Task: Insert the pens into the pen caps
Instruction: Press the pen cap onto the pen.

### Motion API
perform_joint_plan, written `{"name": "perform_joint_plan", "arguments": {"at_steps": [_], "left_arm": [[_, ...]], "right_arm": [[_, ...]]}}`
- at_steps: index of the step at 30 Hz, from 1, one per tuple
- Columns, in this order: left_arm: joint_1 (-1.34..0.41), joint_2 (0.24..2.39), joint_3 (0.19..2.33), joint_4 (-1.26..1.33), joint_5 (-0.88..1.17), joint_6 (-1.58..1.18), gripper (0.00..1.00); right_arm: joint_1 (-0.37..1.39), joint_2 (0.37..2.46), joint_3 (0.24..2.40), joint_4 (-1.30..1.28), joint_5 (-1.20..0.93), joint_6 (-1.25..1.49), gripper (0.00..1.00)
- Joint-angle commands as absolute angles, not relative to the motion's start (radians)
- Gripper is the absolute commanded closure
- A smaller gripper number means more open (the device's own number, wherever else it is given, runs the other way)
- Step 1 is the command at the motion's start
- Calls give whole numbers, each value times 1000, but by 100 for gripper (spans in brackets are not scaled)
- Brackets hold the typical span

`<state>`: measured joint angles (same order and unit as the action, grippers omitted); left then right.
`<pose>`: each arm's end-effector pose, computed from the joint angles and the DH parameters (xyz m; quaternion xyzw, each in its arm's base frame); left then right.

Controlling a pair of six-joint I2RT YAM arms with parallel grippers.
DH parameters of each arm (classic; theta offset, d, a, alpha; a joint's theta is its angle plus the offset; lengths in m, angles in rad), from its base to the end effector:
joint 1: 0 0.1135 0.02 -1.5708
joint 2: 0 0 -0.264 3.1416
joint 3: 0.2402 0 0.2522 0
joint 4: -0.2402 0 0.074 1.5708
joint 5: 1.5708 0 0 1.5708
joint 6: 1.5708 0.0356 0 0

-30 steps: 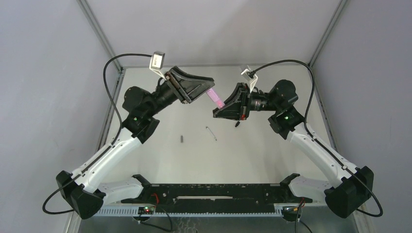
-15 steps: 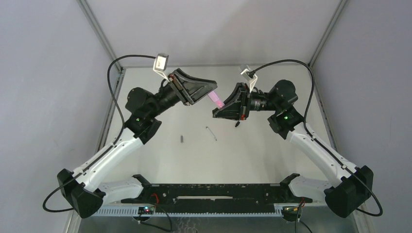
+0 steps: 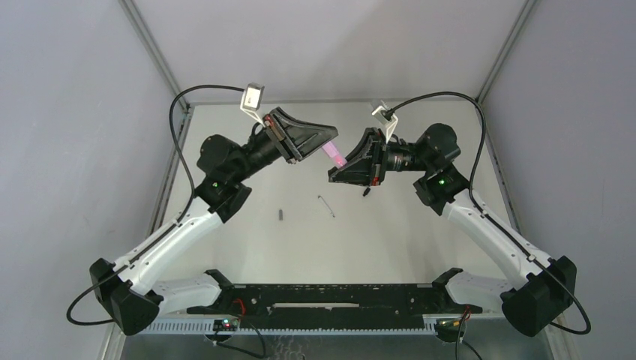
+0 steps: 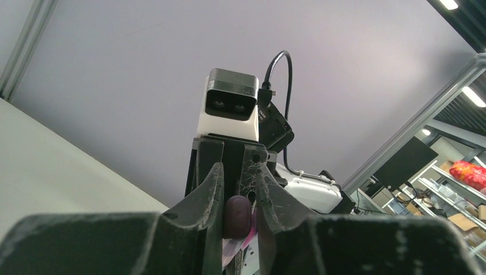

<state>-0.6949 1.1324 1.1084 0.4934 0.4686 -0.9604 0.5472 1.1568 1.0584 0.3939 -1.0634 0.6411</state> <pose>0.1806 -0.1715 0.4545 0.1287 0.5307 -0.6925 0.4714 0.1980 0.1571 0.4174 -0.3828 0.5317 0.6378 0.4049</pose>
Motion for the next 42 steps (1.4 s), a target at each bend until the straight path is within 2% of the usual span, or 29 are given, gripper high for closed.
{"name": "perform_joint_plan", "arguments": {"at_steps": [1, 6, 12, 18, 21, 25, 27, 33, 35, 37, 38, 40, 42], "left_arm": [[-735, 1133, 1095, 477, 497, -946, 100], [-789, 1141, 1085, 387, 508, -881, 100], [-839, 1159, 1019, 384, 620, -853, 100], [-871, 1199, 1016, 257, 722, -803, 100], [-893, 1225, 1051, 98, 710, -712, 100], [-899, 1249, 1056, 12, 687, -680, 100], [-898, 1247, 1046, 7, 672, -687, 100], [-828, 1167, 1009, 170, 557, -828, 99], [-789, 1119, 998, 246, 485, -880, 95], [-761, 1064, 1002, 292, 400, -892, 85], [-754, 1033, 1004, 298, 344, -882, 79], [-751, 964, 1003, 302, 200, -843, 57], [-750, 895, 992, 321, 84, -804, 39]], "right_arm": [[538, 1146, 1074, 415, -1014, 667, 100], [515, 1167, 1130, 467, -1008, 728, 100], [521, 1204, 1243, 529, -1031, 804, 100], [520, 1235, 1384, 385, -993, 643, 100], [521, 1259, 1446, 330, -974, 613, 100], [539, 1272, 1510, 249, -972, 512, 100], [540, 1281, 1543, 158, -952, 429, 100], [530, 1266, 1440, 219, -1041, 476, 100], [540, 1243, 1379, 184, -1056, 434, 100], [543, 1220, 1317, 139, -1070, 388, 100], [542, 1207, 1278, 125, -1076, 376, 100], [539, 1181, 1222, 108, -1093, 354, 100], [536, 1158, 1172, 99, -1112, 336, 100]]}}
